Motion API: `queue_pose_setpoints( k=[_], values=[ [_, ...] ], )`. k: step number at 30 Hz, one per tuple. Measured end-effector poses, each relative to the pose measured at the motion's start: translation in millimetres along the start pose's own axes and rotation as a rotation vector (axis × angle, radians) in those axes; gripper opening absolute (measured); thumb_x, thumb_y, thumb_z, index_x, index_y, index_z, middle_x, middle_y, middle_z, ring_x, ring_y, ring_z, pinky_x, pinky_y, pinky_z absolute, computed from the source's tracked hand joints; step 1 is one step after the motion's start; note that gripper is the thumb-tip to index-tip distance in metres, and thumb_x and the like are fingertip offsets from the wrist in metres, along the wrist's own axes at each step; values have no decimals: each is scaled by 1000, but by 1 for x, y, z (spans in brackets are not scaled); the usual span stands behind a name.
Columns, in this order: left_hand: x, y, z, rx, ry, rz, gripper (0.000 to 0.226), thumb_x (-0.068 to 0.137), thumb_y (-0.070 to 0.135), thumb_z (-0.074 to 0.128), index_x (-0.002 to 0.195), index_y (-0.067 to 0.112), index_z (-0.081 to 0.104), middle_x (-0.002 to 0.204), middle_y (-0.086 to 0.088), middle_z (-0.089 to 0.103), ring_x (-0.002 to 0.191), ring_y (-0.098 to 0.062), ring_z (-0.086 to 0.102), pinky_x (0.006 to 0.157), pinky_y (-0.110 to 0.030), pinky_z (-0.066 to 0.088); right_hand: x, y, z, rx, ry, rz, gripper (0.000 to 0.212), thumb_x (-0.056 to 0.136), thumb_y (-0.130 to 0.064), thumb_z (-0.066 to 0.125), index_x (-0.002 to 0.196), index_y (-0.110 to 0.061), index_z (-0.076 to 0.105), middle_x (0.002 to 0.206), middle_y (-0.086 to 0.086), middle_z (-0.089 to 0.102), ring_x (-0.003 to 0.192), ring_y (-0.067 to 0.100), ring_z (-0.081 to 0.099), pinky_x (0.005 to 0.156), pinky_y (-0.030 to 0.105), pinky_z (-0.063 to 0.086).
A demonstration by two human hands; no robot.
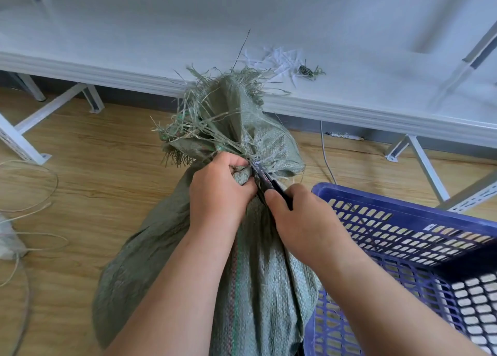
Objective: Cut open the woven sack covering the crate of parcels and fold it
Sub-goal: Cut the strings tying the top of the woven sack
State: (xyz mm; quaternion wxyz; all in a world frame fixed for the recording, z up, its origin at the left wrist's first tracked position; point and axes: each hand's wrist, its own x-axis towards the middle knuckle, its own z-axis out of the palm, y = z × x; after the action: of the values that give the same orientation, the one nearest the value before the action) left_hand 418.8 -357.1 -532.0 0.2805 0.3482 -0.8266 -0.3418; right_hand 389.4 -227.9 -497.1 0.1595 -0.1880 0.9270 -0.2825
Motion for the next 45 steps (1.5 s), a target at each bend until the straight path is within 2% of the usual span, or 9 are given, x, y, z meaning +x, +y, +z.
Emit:
queue_pose_setpoints(
  k=[6,11,16,22,32,35,38,42,45],
  values=[
    [0,-1,2,-7,-5,-5,28,68,30,76,94,31,68,71,15,51,78,-15,57,64,-25,38,1,-3,-3,-81,-18,0,42,95,-55,35,105,-18,53,101,7,64,94,30,58,77,38,47],
    [0,-1,2,-6,6,-6,26,69,30,75,93,32,67,67,19,49,76,-13,54,63,-24,35,3,-2,-3,-89,-19,10,42,96,-53,35,105,-16,53,102,9,64,94,30,59,74,36,44],
    [0,0,1,-10,-1,-4,25,69,29,75,94,30,67,75,11,56,79,-16,57,65,-24,38,6,-1,-1,-99,-17,12,43,96,-52,35,106,-15,53,102,9,64,92,29,57,73,35,41],
    [0,0,-1,-1,-1,-11,25,71,28,74,94,31,67,74,14,53,78,-14,55,64,-24,37,8,0,0,-104,-31,8,43,97,-52,35,106,-14,53,89,3,57,83,26,53,69,34,39],
    [-2,1,-3,19,4,-9,25,72,29,75,94,31,65,68,18,47,74,-11,50,62,-24,35,13,3,1,-84,-46,9,44,96,-52,36,102,-13,56,95,10,67,90,29,62,72,34,45],
    [-3,3,-4,23,-4,-1,25,72,29,75,95,31,66,73,15,51,78,-13,53,64,-23,34,14,3,0,-63,-49,1,44,95,-52,37,97,-13,57,92,10,67,89,30,62,72,33,44],
    [-4,4,-5,16,-17,-7,25,71,30,75,95,31,67,85,6,64,88,-16,60,65,-21,34,15,2,-1,-33,-50,-20,43,96,-52,38,92,-13,57,93,11,67,91,31,60,70,32,39],
    [-4,4,-7,6,-46,-11,27,72,33,76,97,31,67,89,8,65,92,-12,61,66,-17,33,16,2,-3,22,-85,-17,43,96,-53,38,76,-17,52,75,3,59,75,25,56,56,29,35],
    [-4,4,-9,-11,-76,-10,27,73,33,76,99,31,67,94,8,69,95,-9,61,69,-17,36,20,4,-4,53,-129,-1,45,96,-53,37,69,-20,48,68,1,56,61,21,52,56,28,36]
  ],
)
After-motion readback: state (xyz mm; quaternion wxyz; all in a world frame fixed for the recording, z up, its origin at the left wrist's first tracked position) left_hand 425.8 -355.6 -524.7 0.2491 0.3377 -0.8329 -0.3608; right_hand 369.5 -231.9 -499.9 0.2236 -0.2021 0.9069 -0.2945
